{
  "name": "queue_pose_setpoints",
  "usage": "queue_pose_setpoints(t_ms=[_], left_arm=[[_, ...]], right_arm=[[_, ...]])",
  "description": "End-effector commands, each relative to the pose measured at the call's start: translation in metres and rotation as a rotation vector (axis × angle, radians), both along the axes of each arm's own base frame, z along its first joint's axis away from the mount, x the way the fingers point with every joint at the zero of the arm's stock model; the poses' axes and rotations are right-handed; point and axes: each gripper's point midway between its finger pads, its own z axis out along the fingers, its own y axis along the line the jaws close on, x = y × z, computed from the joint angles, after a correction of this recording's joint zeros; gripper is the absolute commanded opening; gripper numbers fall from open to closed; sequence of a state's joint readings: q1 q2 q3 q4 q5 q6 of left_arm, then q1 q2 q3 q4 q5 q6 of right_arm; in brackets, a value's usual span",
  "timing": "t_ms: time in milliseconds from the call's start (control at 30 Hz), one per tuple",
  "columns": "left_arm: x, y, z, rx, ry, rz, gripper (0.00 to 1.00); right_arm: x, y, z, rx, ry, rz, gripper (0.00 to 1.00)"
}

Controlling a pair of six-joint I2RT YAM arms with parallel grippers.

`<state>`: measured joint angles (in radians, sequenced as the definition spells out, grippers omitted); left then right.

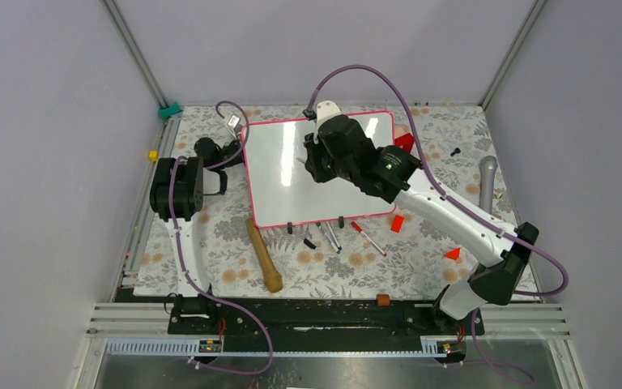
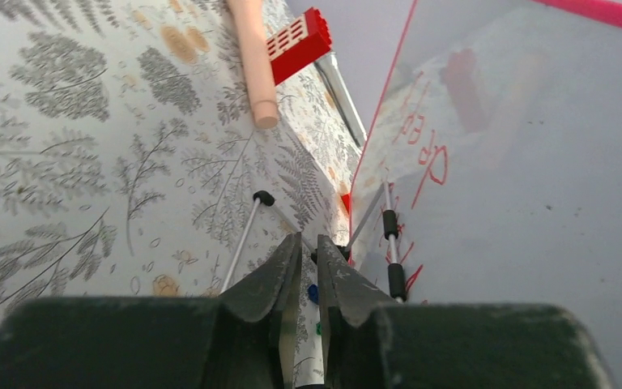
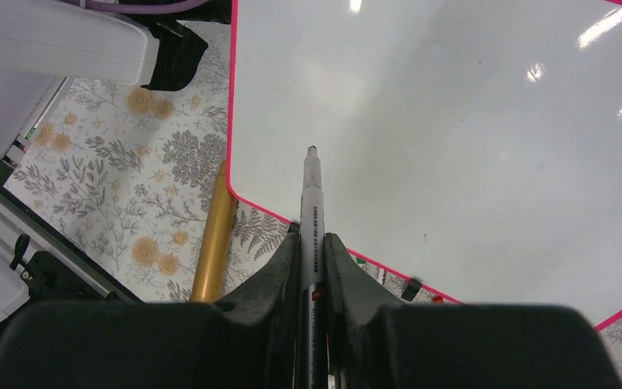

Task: Write a sentence on the whiteboard
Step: Hold the whiteboard on the whiteboard stand.

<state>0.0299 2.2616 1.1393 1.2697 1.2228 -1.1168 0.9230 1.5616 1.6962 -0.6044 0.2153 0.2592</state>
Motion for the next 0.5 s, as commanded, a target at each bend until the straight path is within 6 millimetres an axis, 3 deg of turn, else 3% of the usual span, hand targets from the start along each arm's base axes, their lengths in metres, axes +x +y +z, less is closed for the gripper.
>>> queue_pose_setpoints(t_ms=[0,233,467], left_arm=[[-0.016,-0.01,0.034,0.012,-0.201,-0.095,0.15],[-0.022,-0.013,0.036,0.026,-0.236,-0.121,0.28],[-0.032,-0.017,0.041,0.048,-0.304,-0.133,0.33]], right_arm=[[-0.001,0.01,0.022,0.079,-0.039,0.019,0.0],[0.001,0.016,0.02,0.086,-0.029,0.027,0.0],[0.003,0.02,0.014,0.078,-0.021,0.029,0.0]])
